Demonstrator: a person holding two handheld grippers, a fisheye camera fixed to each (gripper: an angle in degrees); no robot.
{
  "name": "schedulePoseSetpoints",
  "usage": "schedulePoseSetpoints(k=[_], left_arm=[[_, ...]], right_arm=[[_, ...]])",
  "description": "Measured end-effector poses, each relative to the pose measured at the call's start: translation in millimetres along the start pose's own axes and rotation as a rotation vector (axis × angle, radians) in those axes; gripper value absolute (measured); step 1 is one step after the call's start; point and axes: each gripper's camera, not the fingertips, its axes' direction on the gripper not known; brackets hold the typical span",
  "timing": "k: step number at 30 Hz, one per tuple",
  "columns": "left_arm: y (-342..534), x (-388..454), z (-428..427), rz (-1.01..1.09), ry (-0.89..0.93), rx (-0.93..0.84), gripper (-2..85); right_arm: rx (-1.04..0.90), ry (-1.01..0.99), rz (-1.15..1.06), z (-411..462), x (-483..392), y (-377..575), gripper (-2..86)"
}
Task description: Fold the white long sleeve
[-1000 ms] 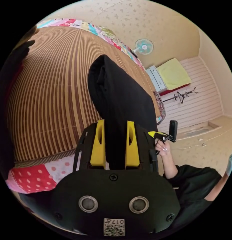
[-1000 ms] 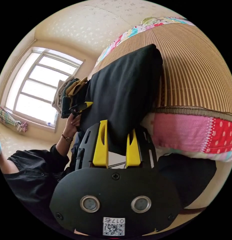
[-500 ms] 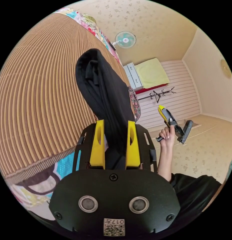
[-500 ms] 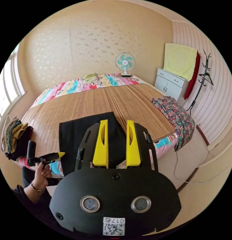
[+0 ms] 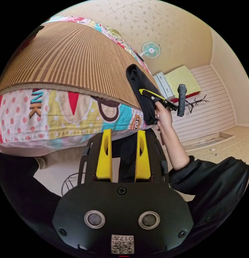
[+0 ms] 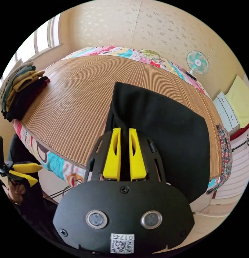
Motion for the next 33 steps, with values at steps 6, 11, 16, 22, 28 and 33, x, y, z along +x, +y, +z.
schedulePoseSetpoints(k=[6,11,16,22,28,33], left_arm=[[10,-13,12,-0.017,0.013,0.028,13.4],[-3,19,-11,0.163,-0.18,0.096,13.4],[-56,27,-18,0.219,-0.515,0.173,14.3],[-164,-15,43,0.062,-0.73,0.096,24.6],[-176,-20,85,-0.014,-0.85,0.141,25.2],[-170,-21,100,-0.077,-0.871,0.176,25.8]], right_arm=[[-0.054,0.269,0.067,29,115,-11,5.7],[-0.211,0.272,0.397,20,264,-2,9.0],[-0.046,0.264,0.298,-14,199,-15,14.1],[0.023,-0.071,0.192,3,36,-52,17.7],[-0.069,-0.05,0.193,41,-41,-76,21.5],[-0.101,-0.006,0.221,61,-52,-65,24.2]])
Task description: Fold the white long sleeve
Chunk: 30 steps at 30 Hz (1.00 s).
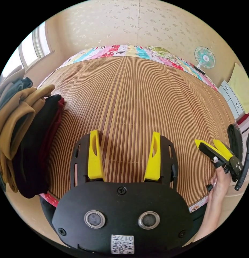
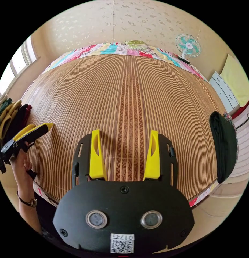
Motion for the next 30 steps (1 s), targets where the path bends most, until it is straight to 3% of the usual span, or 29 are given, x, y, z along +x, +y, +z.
schedulePoseSetpoints(k=[5,30], left_arm=[[8,-7,11,-0.084,-0.023,-0.019,31.3],[34,-9,19,-0.079,-0.048,-0.022,31.4]], right_arm=[[0.004,-0.015,0.033,5,8,4,24.7],[-0.011,-0.026,0.029,18,35,13,24.6]])
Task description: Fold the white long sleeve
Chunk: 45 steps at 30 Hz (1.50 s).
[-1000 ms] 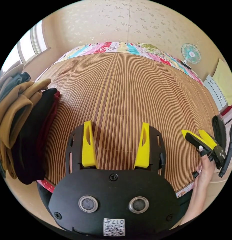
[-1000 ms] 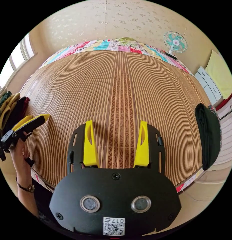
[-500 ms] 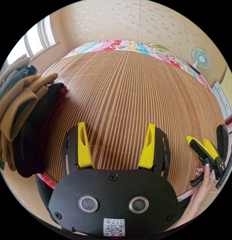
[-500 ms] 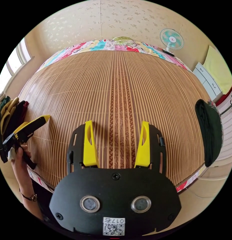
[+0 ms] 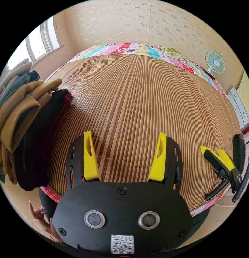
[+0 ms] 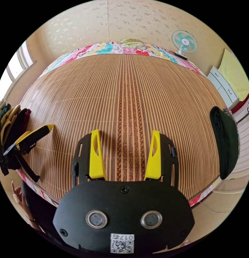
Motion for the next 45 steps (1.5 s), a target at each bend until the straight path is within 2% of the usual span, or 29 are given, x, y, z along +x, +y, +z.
schedulePoseSetpoints(k=[45], left_arm=[[-4,-37,-4,0.002,-0.006,0.0,31.4]], right_arm=[[-0.014,0.02,-0.025,10,13,-4,25.2]])
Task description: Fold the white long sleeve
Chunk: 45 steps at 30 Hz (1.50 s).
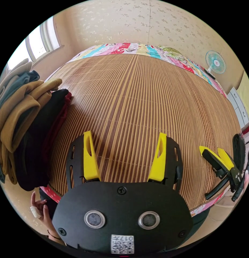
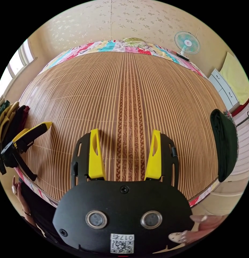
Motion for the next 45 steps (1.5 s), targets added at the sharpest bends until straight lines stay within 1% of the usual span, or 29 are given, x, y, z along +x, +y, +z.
schedulePoseSetpoints(k=[45], left_arm=[[-17,-27,0,0.0,-0.003,0.003,31.4]], right_arm=[[0.018,-0.012,0.004,-8,4,4,24.8]])
